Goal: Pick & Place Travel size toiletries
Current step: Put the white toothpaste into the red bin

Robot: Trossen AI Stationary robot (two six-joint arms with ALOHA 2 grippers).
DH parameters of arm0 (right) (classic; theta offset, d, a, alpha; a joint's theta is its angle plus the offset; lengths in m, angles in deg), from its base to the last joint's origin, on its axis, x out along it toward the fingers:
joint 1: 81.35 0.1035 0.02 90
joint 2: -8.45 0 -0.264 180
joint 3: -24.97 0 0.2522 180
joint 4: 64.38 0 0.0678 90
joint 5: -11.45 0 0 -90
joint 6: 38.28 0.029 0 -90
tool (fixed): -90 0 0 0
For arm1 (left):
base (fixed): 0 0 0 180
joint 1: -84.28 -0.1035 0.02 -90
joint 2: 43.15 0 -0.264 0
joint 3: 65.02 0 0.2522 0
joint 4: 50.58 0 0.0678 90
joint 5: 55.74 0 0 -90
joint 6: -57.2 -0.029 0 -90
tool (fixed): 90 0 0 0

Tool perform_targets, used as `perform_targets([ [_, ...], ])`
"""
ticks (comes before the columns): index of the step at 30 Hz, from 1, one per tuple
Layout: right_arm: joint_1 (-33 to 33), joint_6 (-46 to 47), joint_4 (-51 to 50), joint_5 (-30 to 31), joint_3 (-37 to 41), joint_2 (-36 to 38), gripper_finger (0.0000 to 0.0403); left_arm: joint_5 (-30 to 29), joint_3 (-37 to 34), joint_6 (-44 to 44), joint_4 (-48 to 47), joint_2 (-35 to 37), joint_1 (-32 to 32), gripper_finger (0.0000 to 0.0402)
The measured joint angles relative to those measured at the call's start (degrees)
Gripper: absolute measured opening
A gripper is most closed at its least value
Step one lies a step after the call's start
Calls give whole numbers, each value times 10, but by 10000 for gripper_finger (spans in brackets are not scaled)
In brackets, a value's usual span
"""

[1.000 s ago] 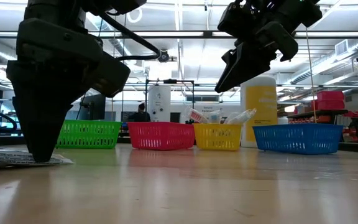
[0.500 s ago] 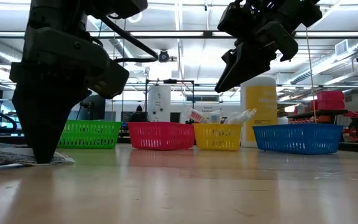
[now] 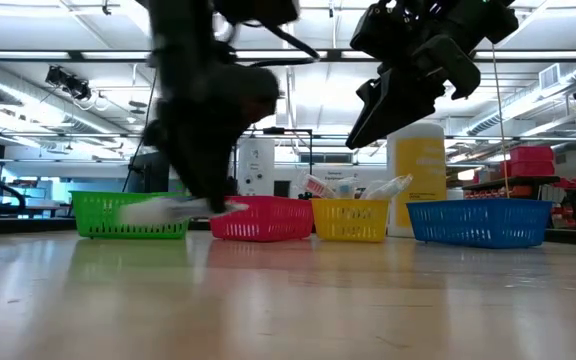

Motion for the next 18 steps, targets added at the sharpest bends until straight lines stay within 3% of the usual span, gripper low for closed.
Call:
perform_targets([
  [5, 0, 1, -1, 0, 0, 0, 130, -49, 46, -54, -53, 0, -37, 127],
  [11, 0, 1, -1, 0, 0, 0, 129, -152, 94, -112, -69, 2, -94, 127],
  [18, 0, 1, 10, 0, 0, 0, 135, -164, 100, -175, -20, 2, -171, 128],
])
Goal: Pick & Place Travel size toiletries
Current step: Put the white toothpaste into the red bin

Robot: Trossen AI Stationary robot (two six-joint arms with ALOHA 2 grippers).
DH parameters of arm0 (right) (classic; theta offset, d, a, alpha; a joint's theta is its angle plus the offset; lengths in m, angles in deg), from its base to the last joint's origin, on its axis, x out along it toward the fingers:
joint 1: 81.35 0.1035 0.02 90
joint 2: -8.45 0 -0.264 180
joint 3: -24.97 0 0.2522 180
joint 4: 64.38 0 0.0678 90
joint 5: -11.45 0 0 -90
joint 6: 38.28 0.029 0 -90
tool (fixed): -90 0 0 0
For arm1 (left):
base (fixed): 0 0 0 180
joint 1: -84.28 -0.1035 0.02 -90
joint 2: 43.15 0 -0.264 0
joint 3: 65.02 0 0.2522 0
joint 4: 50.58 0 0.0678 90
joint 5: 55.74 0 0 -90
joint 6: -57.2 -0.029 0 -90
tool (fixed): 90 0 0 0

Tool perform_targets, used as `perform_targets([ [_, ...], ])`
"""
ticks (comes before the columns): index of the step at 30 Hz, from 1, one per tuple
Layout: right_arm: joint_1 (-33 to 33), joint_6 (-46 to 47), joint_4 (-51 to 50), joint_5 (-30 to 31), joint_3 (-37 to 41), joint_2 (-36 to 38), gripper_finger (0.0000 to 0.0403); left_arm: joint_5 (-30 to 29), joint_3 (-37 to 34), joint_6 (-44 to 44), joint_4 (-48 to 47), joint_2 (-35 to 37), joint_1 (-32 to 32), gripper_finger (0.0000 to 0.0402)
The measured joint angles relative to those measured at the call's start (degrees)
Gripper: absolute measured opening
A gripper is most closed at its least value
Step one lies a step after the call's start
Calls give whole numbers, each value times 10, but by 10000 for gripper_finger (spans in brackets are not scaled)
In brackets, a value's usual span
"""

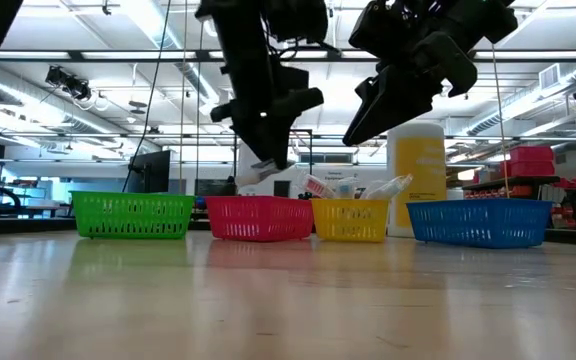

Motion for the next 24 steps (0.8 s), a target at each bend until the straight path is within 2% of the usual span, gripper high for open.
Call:
perform_targets([
  [6, 0, -2, 3, 0, 0, 0, 132, 20, 0, -60, 20, 0, -52, 128],
  [12, 0, -15, 3, 0, 0, 0, 131, 49, -16, -74, 63, 0, -87, 128],
  [21, 0, -16, 3, 0, 0, 0, 133, 86, -56, -77, 82, -1, -105, 129],
  [24, 0, -21, 3, 0, 0, 0, 131, 86, -62, -77, 86, -1, -104, 140],
])
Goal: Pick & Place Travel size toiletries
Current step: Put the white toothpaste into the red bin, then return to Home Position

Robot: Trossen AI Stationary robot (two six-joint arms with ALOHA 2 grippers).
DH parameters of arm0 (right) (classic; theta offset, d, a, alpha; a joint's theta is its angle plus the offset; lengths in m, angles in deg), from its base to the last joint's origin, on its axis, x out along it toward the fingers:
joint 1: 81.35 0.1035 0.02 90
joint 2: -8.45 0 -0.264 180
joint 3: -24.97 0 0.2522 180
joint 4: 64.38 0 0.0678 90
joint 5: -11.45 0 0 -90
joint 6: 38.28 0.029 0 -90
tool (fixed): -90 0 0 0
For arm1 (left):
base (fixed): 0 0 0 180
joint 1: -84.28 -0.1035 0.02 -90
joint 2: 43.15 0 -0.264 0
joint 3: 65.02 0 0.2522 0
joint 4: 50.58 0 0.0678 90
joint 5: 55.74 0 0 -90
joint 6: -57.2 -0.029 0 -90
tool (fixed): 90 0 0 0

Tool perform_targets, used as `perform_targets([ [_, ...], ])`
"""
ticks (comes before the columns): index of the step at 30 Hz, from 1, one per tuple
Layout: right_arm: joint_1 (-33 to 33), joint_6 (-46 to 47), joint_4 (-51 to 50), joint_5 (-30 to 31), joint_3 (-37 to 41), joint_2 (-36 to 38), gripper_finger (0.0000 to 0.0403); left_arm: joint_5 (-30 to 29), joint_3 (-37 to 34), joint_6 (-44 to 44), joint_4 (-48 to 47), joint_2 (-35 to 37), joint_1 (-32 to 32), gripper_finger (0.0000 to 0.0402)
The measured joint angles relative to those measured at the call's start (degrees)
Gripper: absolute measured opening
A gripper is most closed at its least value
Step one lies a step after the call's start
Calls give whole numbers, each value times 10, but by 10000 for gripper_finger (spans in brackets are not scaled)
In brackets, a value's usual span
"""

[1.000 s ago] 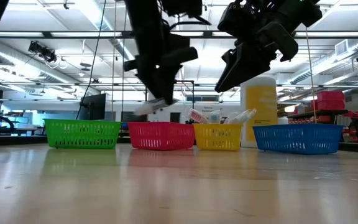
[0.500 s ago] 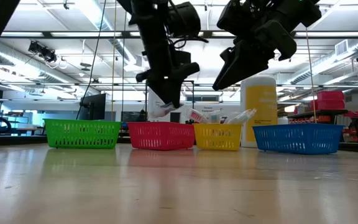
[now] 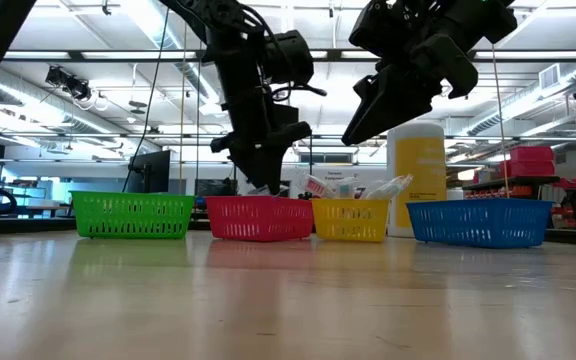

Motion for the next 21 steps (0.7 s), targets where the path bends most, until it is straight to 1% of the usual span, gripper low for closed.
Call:
perform_targets([
  [8, 0, 0, 1, 1, 0, 0, 135, -6, 2, -11, 6, 0, 0, 202],
  [11, 0, -9, 18, 20, 0, 0, 134, 17, 19, -13, -48, 3, 0, 209],
  [13, 0, -14, 49, 41, 0, 0, 131, 11, 34, -6, -91, 10, 5, 209],
  [15, 0, -20, 82, 50, 0, 0, 127, -13, 45, -12, -131, 26, 16, 207],
  [17, 1, -20, 83, 51, 0, 7, 124, -47, 49, -21, -154, 53, 29, 204],
  [19, 5, -13, 57, 51, 0, 27, 121, -96, 49, -28, -185, 90, 45, 200],
  [21, 9, 2, 11, 51, 0, 60, 119, -162, 49, -30, -213, 132, 64, 197],
])
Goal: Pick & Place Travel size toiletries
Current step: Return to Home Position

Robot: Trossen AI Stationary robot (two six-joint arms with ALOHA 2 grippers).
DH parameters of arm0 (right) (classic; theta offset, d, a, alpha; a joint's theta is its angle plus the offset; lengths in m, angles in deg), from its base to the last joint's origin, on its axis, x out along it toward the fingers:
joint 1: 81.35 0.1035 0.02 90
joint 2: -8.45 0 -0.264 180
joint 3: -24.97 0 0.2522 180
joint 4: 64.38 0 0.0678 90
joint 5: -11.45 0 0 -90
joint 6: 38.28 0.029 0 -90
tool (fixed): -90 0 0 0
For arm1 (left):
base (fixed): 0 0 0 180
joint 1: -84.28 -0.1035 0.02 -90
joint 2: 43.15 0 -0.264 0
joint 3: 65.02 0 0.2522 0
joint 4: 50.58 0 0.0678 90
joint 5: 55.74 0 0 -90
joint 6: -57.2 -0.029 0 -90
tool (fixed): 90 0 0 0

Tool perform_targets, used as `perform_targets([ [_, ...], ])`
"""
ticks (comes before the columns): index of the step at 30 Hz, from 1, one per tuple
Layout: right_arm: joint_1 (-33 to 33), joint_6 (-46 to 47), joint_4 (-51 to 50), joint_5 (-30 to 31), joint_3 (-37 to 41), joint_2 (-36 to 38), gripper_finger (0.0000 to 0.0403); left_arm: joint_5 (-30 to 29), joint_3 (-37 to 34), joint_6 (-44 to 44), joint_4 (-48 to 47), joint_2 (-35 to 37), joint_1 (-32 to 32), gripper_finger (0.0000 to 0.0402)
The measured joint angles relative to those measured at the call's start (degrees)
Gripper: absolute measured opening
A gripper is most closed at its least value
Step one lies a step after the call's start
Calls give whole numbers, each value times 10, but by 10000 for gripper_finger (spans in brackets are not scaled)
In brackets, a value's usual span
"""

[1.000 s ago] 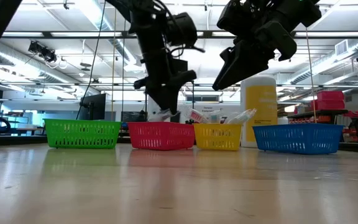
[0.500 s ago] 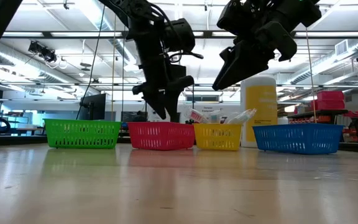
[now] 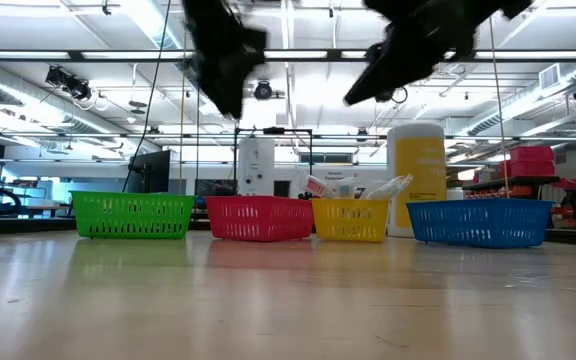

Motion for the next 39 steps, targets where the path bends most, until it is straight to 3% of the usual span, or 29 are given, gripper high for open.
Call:
perform_targets([
  [4, 5, 35, -80, -1, 0, 90, 116, -81, -2, 2, -55, 94, 33, 190],
  [11, 5, -2, -89, 0, 8, 250, 108, -78, -100, -18, -28, 281, 108, 176],
  [18, 6, 29, -41, -3, 136, 380, 104, -54, -316, -124, 185, 470, 179, 167],
  [24, 6, 28, 44, -78, 257, 505, 105, 19, -501, -220, 391, 611, 185, 162],
  [27, 6, 28, 51, -80, 287, 567, 103, 45, -576, -256, 478, 671, 185, 158],
  [33, 6, 11, 5, -76, 312, 680, 105, 77, -682, -273, 530, 791, 184, 145],
  [39, 6, 4, -39, -81, 326, 775, 101, 82, -744, -276, 537, 888, 184, 130],
])
